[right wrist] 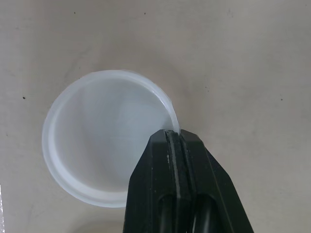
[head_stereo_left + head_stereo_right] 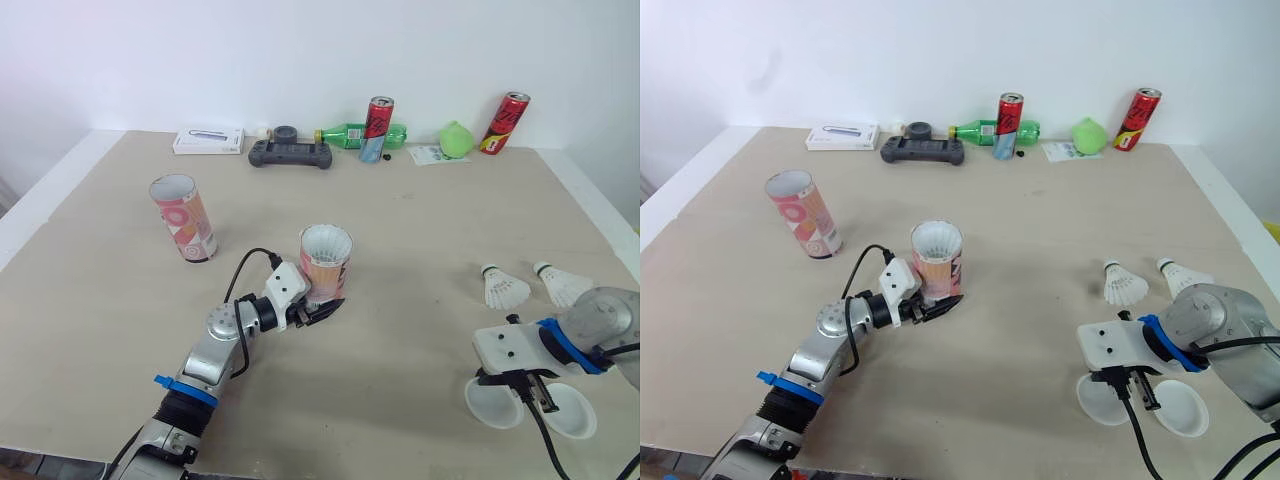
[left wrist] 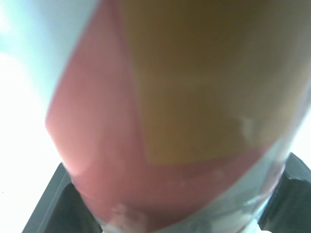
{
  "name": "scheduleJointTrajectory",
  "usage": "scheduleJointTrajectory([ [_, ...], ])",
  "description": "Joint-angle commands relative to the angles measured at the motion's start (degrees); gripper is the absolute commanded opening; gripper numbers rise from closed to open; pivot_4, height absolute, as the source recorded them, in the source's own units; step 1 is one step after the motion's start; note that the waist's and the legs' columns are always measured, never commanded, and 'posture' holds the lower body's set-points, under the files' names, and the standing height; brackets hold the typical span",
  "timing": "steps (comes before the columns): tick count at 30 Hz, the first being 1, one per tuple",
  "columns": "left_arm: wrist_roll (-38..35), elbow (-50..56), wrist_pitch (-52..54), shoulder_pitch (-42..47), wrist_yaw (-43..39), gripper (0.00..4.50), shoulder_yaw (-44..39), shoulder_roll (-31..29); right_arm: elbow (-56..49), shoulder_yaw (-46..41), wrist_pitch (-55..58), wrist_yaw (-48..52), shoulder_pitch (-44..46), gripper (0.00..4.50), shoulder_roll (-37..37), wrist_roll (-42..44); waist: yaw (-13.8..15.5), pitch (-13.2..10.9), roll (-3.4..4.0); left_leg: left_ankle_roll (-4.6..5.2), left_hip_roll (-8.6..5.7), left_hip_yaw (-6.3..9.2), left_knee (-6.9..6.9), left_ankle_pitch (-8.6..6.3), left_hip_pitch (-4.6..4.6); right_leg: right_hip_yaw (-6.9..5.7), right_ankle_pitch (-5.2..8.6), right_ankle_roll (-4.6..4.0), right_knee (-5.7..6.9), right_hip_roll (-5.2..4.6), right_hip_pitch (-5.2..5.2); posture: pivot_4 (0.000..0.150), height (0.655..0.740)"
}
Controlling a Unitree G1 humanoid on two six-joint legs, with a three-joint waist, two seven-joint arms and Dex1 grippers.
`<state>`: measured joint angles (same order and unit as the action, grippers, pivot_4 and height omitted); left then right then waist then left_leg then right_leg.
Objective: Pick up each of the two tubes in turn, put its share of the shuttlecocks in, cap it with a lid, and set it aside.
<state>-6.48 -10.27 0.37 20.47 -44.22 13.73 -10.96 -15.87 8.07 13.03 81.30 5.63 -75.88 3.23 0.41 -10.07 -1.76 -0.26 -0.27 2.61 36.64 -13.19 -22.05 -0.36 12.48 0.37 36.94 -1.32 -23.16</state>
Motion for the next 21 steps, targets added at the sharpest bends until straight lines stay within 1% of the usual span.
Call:
scheduleJointTrajectory([
  [1, 1.3, -3.0, 1.8, -1.2, -0.3, 3.03, 1.2, -1.1, -2.0, -3.3, 7.9, 3.7, 6.9, 0.07, 2.4, 10.0, -0.1, 0.0, 0.04, 0.0, 0.0, -0.01, 0.0, 0.0, 0.0, 0.01, 0.0, 0.0, 0.0, 0.0, -0.01, 0.15, 0.74],
  [3, 1.3, -3.2, 1.7, -1.1, -0.3, 3.03, 1.3, -1.1, -3.2, -4.5, 13.0, 4.5, 12.3, 0.07, 4.1, 15.0, -0.3, -0.1, 0.25, 0.0, 0.05, -0.06, 0.0, 0.0, -0.01, 0.05, -0.07, 0.1, 0.0, 0.02, -0.07, 0.15, 0.74],
  [5, 1.4, -3.4, 1.6, -1.0, -0.3, 3.03, 1.4, -1.2, -2.6, -4.9, 18.5, 4.1, 23.9, 0.07, 8.1, 20.7, -0.4, -0.2, 0.53, -0.01, 0.06, -0.15, 0.02, 0.03, 0.04, 0.07, -0.16, 0.16, 0.02, 0.05, -0.12, 0.15, 0.74],
  [7, 1.4, -3.7, 1.6, -0.8, -0.4, 3.03, 1.4, -1.2, -1.8, -4.3, 21.8, 3.6, 31.4, 0.07, 10.8, 22.8, -0.5, -0.1, 0.73, 0.05, 0.01, -0.11, 0.02, 0.08, 0.04, 0.05, -0.18, 0.18, 0.03, 0.05, -0.07, 0.15, 0.74],
  [8, 1.4, -3.9, 1.5, -0.7, -0.4, 3.03, 1.4, -1.3, -0.8, -3.4, 22.1, 2.8, 35.2, 0.07, 12.6, 22.5, -0.3, 0.0, 0.8, 0.06, 0.04, -0.14, 0.0, 0.1, 0.07, -0.01, -0.18, 0.18, 0.03, 0.07, -0.11, 0.15, 0.74],
  [9, 1.4, -4.1, 1.4, -0.6, -0.4, 3.03, 1.5, -1.3, -0.1, -2.8, 22.3, 2.3, 37.7, 0.07, 13.8, 22.3, -0.2, 0.0, 0.65, 0.12, 0.03, -0.02, -0.02, 0.14, 0.06, -0.07, -0.18, 0.17, 0.04, 0.09, -0.07, 0.15, 0.74],
  [10, 1.4, -4.4, 1.3, -0.4, -0.4, 3.03, 1.6, -1.3, 1.7, -1.9, 22.3, 0.6, 42.4, 0.07, 16.9, 21.6, -0.1, 0.0, 0.42, 0.12, 0.08, 0.02, -0.04, 0.15, 0.09, -0.14, -0.14, 0.12, 0.04, 0.18, -0.06, 0.15, 0.74],
  [11, 1.4, -4.7, 1.2, -0.2, -0.4, 3.03, 1.6, -1.3, 3.9, -0.2, 21.0, -1.8, 47.6, 0.07, 21.0, 19.8, -0.1, 0.0, 0.42, 0.12, 0.19, 0.13, -0.04, 0.14, -0.01, -0.2, -0.11, 0.06, 0.02, 0.22, -0.08, 0.15, 0.74],
  [12, 1.5, -5.0, 1.0, 0.0, -0.4, 3.03, 1.6, -1.3, 5.9, 1.4, 19.6, -3.5, 51.4, 0.07, 24.4, 18.0, -0.4, 0.1, 0.75, 0.09, 0.23, 0.03, -0.04, 0.12, 0.02, -0.19, -0.1, 0.05, 0.02, 0.23, -0.12, 0.15, 0.74],
  [13, 1.5, -5.4, 0.9, 0.2, -0.5, 3.03, 1.6, -1.2, 7.8, 2.7, 18.4, -4.8, 54.3, 0.07, 27.3, 16.4, -0.4, 0.1, 0.9, 0.11, 0.2, -0.07, -0.06, 0.13, -0.02, -0.11, -0.23, -0.05, 0.04, 0.12, -0.21, 0.15, 0.74],
  [18, 1.5, -6.3, 0.5, 0.9, -0.4, 3.03, 1.8, -1.3, 17.6, 7.1, 11.8, -7.9, 61.8, 0.07, 35.3, 9.7, -0.1, 0.1, 0.85, 0.13, 0.14, -0.01, -0.08, 0.14, -0.08, -0.15, -0.34, 0.04, 0.04, 0.1, -0.22, 0.15, 0.74],
  [21, 1.5, -6.4, 0.3, 0.9, -0.3, 3.03, 2.0, -1.4, 21.2, 8.7, 8.5, -7.6, 63.7, 0.07, 37.5, 7.1, 0.0, 0.1, 0.85, 0.14, 0.06, -0.01, -0.09, 0.14, -0.14, -0.13, -0.35, 0.02, 0.04, 0.02, -0.23, 0.15, 0.74],
])
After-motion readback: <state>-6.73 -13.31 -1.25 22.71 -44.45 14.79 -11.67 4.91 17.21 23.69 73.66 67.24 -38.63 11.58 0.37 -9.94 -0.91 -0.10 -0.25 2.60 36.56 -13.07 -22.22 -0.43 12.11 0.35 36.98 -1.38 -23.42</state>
